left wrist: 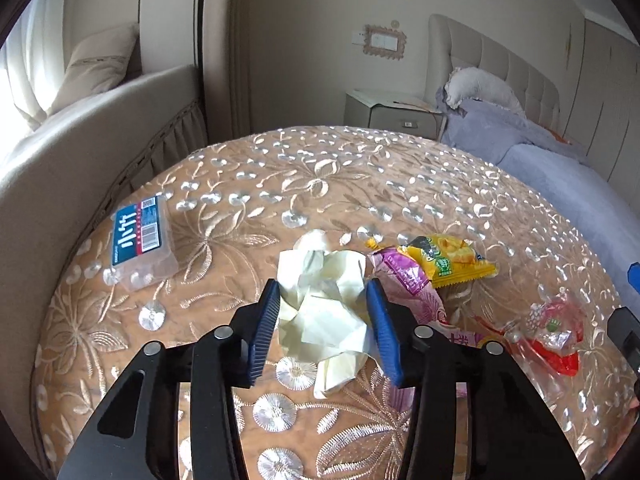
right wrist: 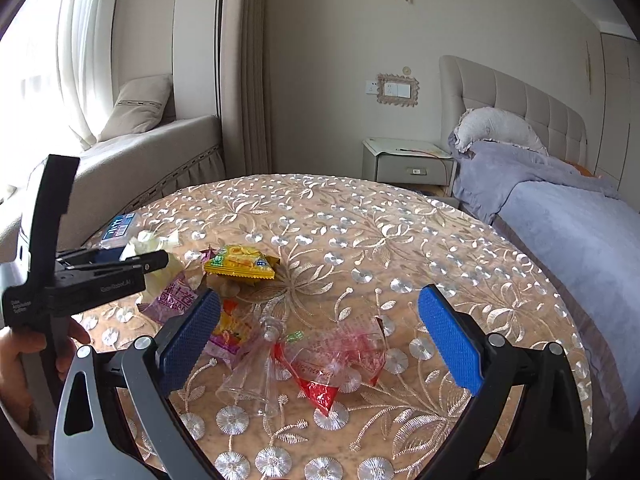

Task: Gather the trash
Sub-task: 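Grasp the white tissue with the left tool while the right tool grasps the red-clear wrapper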

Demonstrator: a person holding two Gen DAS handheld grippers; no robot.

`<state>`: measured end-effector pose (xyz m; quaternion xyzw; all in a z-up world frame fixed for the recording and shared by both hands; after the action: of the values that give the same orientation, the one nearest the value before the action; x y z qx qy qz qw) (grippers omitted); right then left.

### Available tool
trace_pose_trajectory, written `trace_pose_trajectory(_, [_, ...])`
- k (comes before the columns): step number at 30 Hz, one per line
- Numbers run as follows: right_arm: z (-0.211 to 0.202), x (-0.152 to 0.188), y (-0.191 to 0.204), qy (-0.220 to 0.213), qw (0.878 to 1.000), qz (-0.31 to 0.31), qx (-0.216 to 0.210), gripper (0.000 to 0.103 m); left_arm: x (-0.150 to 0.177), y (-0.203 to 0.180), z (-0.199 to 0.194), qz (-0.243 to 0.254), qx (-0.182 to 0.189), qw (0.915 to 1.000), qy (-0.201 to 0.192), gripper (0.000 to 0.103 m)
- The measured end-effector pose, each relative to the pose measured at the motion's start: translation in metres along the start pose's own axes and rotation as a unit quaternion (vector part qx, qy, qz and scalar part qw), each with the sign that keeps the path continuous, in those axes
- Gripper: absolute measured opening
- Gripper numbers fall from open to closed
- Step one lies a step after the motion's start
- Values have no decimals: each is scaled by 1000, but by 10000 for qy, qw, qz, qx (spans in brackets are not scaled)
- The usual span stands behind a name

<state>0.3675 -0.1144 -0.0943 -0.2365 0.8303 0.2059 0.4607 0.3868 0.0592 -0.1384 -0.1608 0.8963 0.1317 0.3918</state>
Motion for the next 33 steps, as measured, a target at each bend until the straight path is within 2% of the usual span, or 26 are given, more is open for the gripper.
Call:
trace_pose_trajectory(1, [1, 1, -1, 12, 10000, 13, -10, 98, 0, 0, -1, -1, 12, 10000, -22, 36])
trace_pose_trajectory(4, [5, 3, -3, 57, 10000, 54, -15, 98, -2, 1, -10, -20, -48, 9998, -180, 32])
trace_pose_trajectory(12, [12, 6, -10, 125, 9998, 123, 103, 98, -18, 6, -54, -162, -6, 9972, -732, 32])
trace_pose_trajectory(15, [21, 10, -15, 305, 9992, 252, 90, 98, -21, 3, -67, -101, -81, 9956, -924, 32])
trace_pose_trajectory(19, [39, 18, -23, 752, 9955, 572, -100, 97, -22, 2, -77, -111, 23, 9950, -992, 32])
trace_pose_trajectory(20, [43, 20, -24, 844, 9945, 616, -85, 91, -21, 2, -79, -113, 40, 9949, -1004, 32])
trace_pose_trajectory(21, [46, 22, -25, 899, 9937, 657, -96, 76, -21, 1, -81, -107, 37, 9946, -1030, 32])
trace_pose_trajectory(22, [49, 25, -27, 1001, 9921, 732, -167, 69, -21, 1, -83, -103, 40, 9945, -1044, 32])
trace_pose_trajectory(24, [55, 30, -31, 1175, 9884, 917, -307, 41, -20, 1, -87, -121, 83, 9943, -1058, 32])
trace_pose_trajectory(26, [55, 31, -35, 1168, 9857, 1102, -503, 35, -19, 1, -91, -124, 108, 9940, -1082, 32])
trace_pose_trajectory(29, [43, 25, -30, 921, 9912, 911, -278, 31, -19, 1, -102, -106, 122, 9929, -1177, 32])
trace_pose_trajectory(33, [6, 10, -18, 276, 9979, 579, 2, 31, -19, -4, -121, -57, 158, 9910, -1325, 32])
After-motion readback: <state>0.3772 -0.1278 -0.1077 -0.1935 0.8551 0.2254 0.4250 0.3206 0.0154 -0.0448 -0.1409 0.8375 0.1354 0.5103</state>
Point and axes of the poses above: each gripper's, at about its wrist camera, not at the fingertips, and z roughly the way its jaws point, y to its left, x to its underside, the point moved 1 cm from there along z, roughly the way its jaws point, and after that the axes turned 14 degrees about -x, right-handed, at the moved point
